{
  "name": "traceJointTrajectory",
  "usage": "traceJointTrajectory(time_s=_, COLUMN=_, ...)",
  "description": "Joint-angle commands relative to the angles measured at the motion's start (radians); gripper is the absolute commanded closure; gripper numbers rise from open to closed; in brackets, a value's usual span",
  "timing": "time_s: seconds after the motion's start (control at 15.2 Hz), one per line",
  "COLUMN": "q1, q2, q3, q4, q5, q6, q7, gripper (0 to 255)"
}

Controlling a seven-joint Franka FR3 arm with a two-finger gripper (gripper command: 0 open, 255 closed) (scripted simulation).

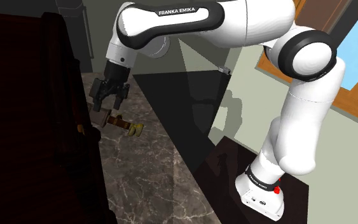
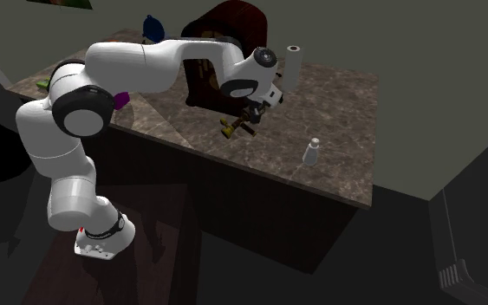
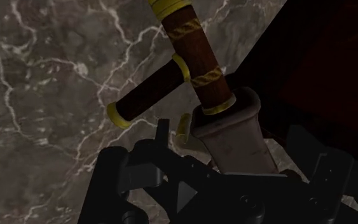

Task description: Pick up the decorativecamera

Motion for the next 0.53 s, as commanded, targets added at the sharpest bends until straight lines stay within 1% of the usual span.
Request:
traceJointTrajectory(time_s=0.0, q1=-0.001, q2=0.003, q3=0.0, q4=-0.015, q5=0.003, q6=0.016, q7=-0.01, gripper=0)
traceJointTrajectory(time_s=0.07, q1=-0.001, q2=0.003, q3=0.0, q4=-0.015, q5=0.003, q6=0.016, q7=-0.01, gripper=0)
traceJointTrajectory(time_s=0.13, q1=-0.001, q2=0.002, q3=0.0, q4=-0.015, q5=0.004, q6=0.016, q7=-0.011, gripper=255)
traceJointTrajectory(time_s=0.46, q1=-0.001, q2=0.003, q3=0.0, q4=-0.015, q5=0.004, q6=0.016, q7=-0.011, gripper=255)
